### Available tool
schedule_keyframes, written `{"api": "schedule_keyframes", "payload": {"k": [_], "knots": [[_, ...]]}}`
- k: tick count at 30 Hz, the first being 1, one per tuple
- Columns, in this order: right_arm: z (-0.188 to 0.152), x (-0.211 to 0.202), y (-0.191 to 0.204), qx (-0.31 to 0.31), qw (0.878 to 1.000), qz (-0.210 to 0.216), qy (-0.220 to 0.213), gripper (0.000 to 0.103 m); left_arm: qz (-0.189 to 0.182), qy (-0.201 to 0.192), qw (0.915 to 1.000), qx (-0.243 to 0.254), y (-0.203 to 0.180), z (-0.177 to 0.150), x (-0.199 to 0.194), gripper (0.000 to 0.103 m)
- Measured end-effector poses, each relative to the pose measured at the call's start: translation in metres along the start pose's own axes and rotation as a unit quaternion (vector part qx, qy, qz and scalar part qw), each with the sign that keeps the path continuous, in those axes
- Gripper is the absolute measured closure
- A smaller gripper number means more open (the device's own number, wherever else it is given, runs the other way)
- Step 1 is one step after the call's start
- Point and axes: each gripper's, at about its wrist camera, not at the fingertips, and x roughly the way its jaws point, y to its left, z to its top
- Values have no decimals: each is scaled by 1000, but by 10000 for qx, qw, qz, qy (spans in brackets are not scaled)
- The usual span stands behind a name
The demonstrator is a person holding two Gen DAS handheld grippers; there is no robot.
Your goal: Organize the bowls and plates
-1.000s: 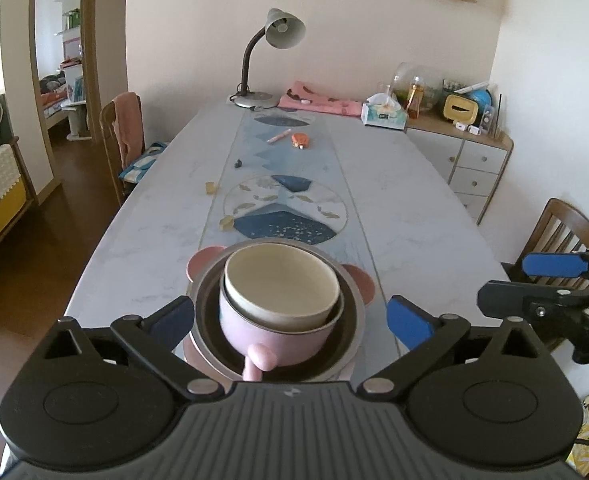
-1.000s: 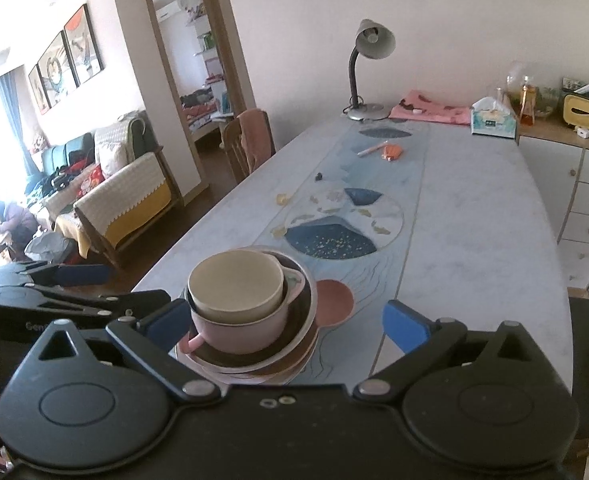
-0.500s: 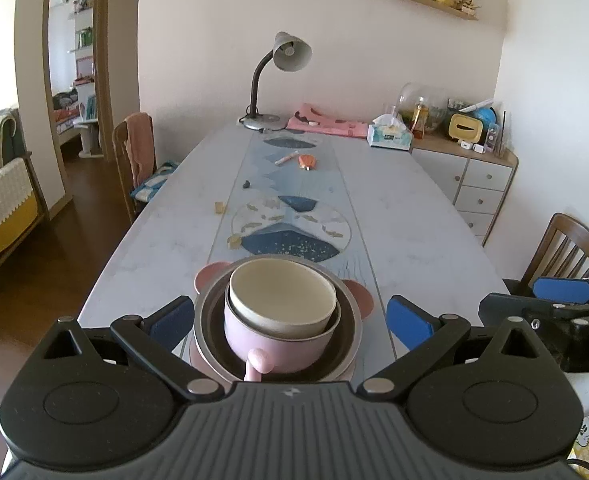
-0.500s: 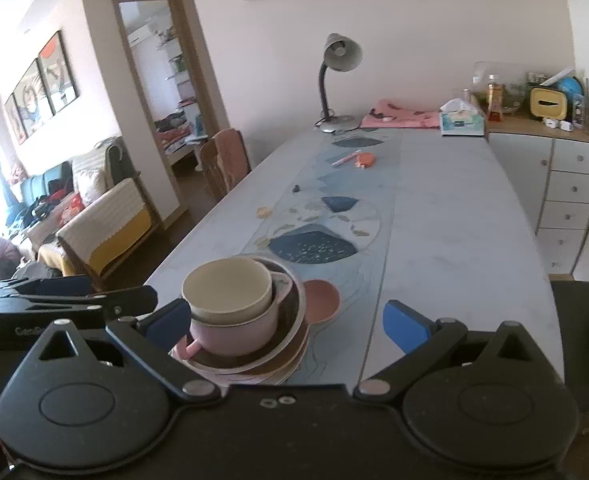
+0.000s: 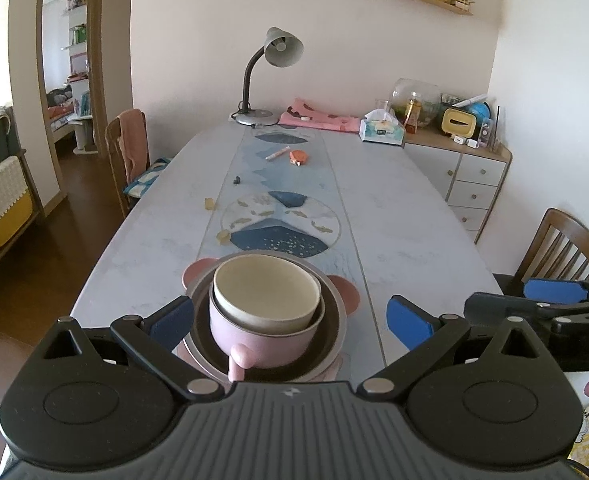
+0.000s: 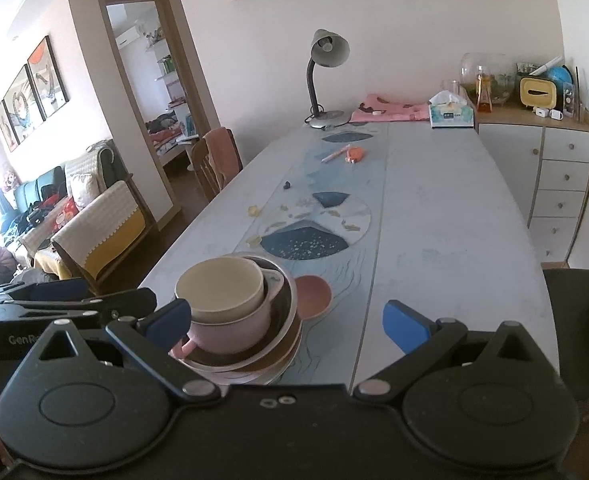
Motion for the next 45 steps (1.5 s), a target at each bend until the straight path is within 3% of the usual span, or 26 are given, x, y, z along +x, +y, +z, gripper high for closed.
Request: {"api": "schedule_keyframes", "payload": {"k": [20, 45], "knots": [[1, -7, -2, -111, 9997, -56, -209, 0, 147, -181, 9997, -54, -8, -1, -8, 0], [1, -4, -5, -150, 9997, 163, -140, 0, 320, -158, 9992, -168, -7, -3, -8, 0]]}}
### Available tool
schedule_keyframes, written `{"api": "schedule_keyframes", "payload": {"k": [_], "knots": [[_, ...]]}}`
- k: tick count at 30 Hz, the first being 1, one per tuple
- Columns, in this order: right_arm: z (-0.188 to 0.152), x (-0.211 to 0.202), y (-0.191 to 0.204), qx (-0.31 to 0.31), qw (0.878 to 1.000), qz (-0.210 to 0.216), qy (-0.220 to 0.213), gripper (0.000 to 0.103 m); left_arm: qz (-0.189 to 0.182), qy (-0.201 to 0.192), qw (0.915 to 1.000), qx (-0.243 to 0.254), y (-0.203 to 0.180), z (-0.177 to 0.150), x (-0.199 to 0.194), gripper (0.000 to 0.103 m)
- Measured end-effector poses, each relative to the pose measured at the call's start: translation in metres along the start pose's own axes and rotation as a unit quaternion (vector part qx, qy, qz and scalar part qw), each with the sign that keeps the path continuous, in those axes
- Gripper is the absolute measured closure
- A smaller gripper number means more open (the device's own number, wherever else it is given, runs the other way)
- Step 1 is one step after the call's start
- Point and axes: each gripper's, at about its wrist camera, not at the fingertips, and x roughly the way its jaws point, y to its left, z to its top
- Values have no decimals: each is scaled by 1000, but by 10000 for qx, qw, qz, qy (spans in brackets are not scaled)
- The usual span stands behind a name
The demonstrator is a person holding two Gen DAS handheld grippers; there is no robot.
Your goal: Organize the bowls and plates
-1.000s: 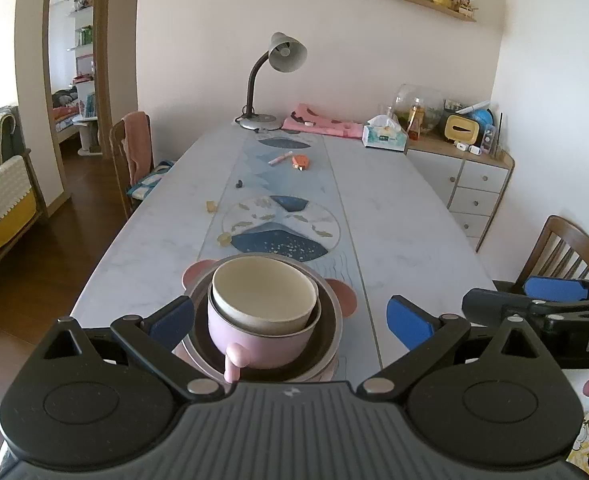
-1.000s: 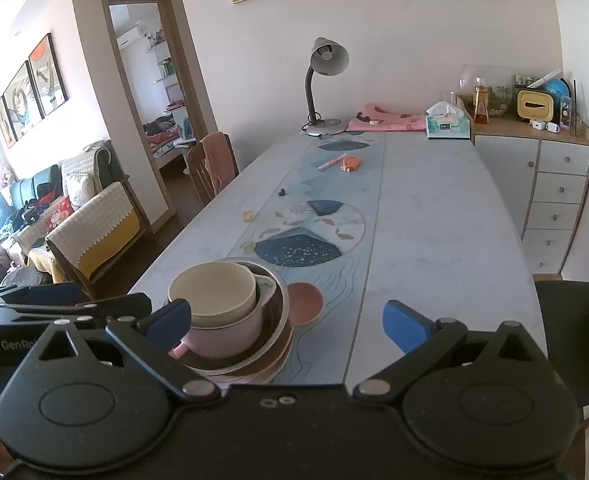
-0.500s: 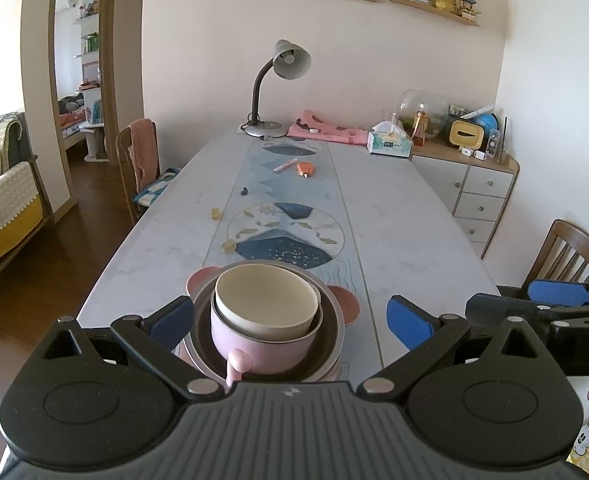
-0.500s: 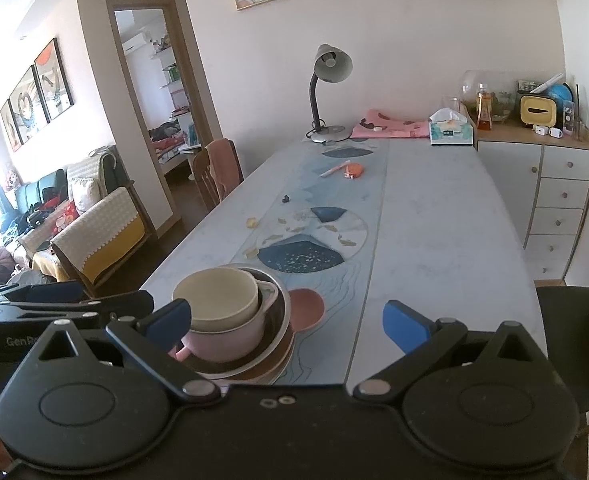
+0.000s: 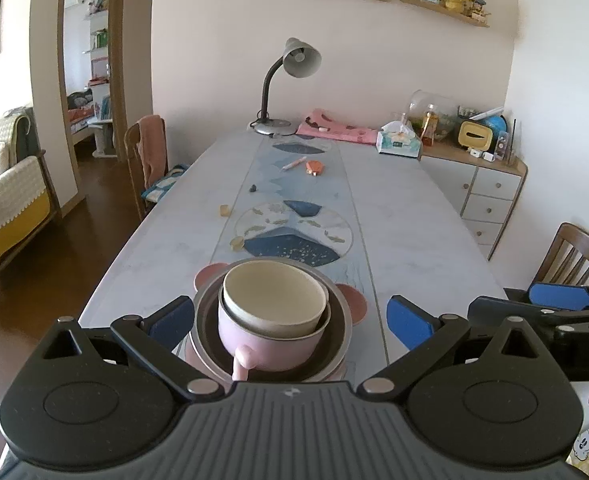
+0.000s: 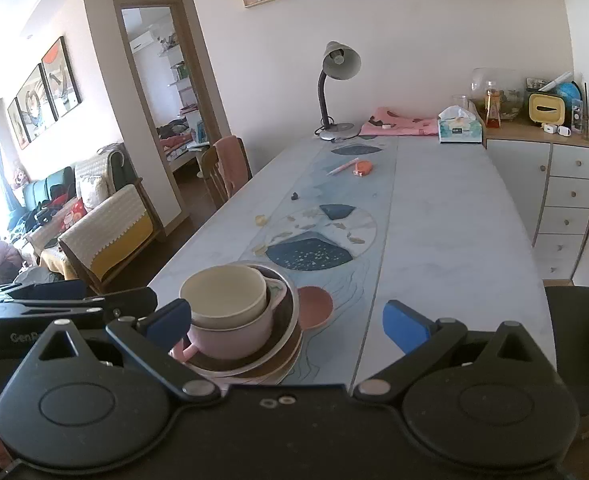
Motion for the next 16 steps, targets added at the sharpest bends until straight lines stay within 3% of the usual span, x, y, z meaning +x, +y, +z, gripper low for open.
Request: {"api": "schedule_keyframes", "payload": {"k": [16], "knots": [[1, 8, 5, -8, 10000, 3, 69, 0, 23, 75, 9999, -67, 9, 0, 7, 0]]}}
